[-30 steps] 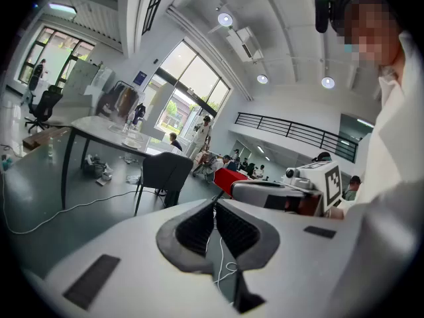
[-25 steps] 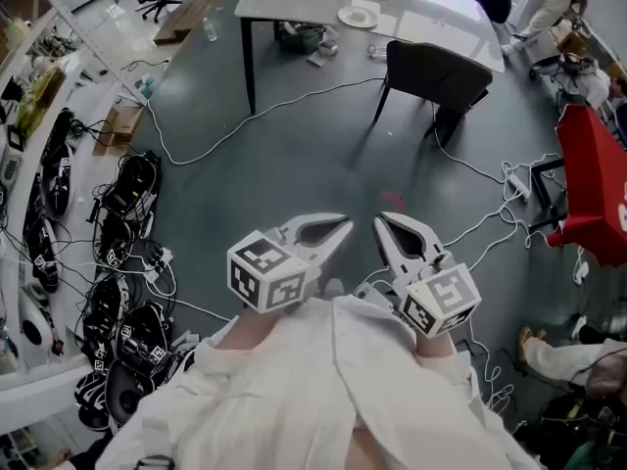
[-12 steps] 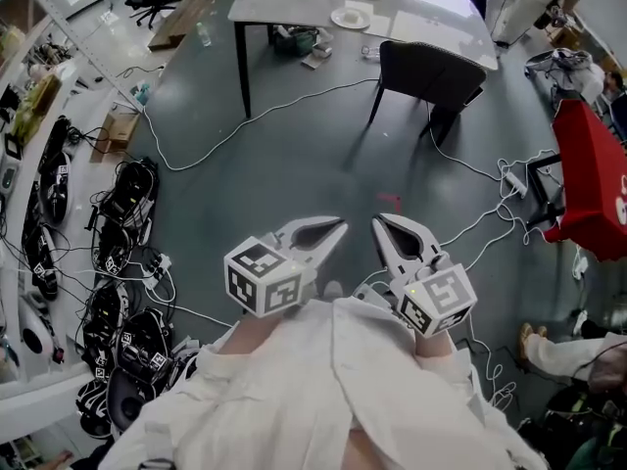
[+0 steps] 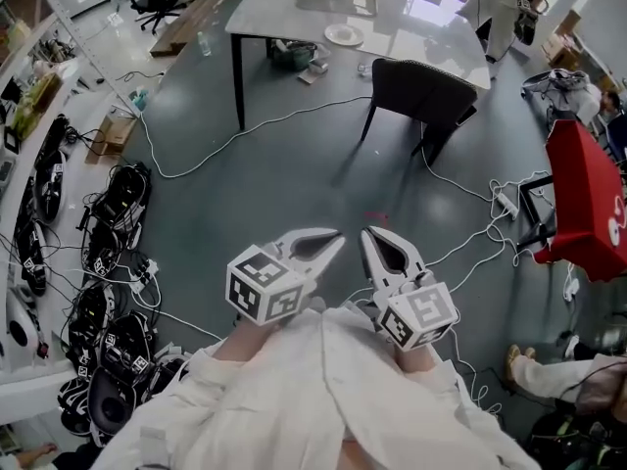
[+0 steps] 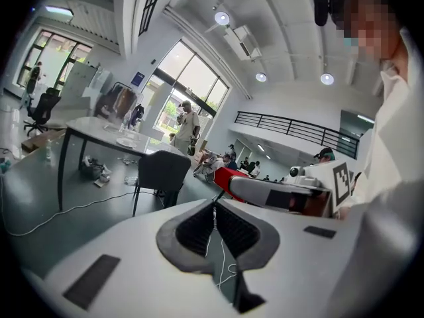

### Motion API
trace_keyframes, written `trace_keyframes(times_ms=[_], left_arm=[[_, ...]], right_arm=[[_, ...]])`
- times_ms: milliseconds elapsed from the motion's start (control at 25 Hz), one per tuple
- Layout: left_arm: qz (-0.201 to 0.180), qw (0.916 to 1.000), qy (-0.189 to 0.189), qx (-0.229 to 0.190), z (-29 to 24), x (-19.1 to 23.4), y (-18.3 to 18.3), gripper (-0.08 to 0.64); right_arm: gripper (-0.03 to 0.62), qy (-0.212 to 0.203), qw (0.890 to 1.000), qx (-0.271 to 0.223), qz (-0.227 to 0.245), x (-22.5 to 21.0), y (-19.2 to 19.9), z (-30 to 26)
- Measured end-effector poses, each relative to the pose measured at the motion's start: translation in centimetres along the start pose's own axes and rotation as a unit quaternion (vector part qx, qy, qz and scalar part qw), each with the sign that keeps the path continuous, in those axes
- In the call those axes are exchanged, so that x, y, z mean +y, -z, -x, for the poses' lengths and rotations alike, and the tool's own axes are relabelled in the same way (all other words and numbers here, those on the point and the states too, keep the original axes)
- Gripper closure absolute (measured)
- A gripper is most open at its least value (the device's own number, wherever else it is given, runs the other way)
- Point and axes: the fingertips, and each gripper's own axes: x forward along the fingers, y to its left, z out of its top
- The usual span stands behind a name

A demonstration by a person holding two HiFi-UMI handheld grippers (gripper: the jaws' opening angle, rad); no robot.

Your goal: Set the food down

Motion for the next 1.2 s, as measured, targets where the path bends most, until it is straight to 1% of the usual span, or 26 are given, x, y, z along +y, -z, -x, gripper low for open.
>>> trace_keyframes(times_ms=[80,200,240,320,400,520,680,920,1080,1200], left_arm=[[0.013,0.9999,-0.009,-0.007,-0.4,0.2,0.0,0.537],[0.060,0.9979,-0.011,-0.022,-0.9,0.3,0.4,0.537],[0.066,0.9975,-0.008,-0.025,-1.2,0.2,0.3,0.537],[0.058,0.9980,-0.009,-0.023,-2.1,0.3,0.0,0.537],[0.043,0.9989,-0.014,-0.013,-3.0,0.7,-0.1,0.537],[0.034,0.9994,-0.010,0.001,-4.4,1.5,-0.3,0.537],[0.023,0.9997,-0.009,0.002,-6.0,3.6,-1.8,0.537],[0.013,0.9989,-0.040,-0.018,-8.5,10.0,-6.7,0.537],[-0.001,0.9986,-0.044,-0.030,-10.6,13.8,-10.3,0.537],[-0.006,0.9987,-0.041,-0.028,-12.3,16.2,-12.2,0.537]], right_arm=[[0.589,-0.007,1.000,-0.005,-0.005,-0.5,0.2,0.3],[0.589,-0.015,1.000,0.003,-0.017,-1.1,1.2,0.5],[0.589,-0.015,1.000,0.007,-0.019,-1.4,1.4,0.4],[0.589,-0.017,1.000,0.013,-0.018,-2.2,1.5,0.1],[0.589,-0.016,1.000,0.016,-0.018,-3.0,1.3,-0.4],[0.589,-0.014,0.999,0.022,-0.022,-4.3,1.3,-1.7],[0.589,-0.012,0.999,0.029,-0.023,-6.2,0.9,-4.5],[0.589,-0.008,0.999,0.047,-0.016,-10.4,-0.3,-10.0],[0.589,-0.009,0.998,0.057,-0.013,-12.9,-1.8,-14.0],[0.589,-0.004,0.998,0.060,-0.014,-14.8,-2.8,-16.8]])
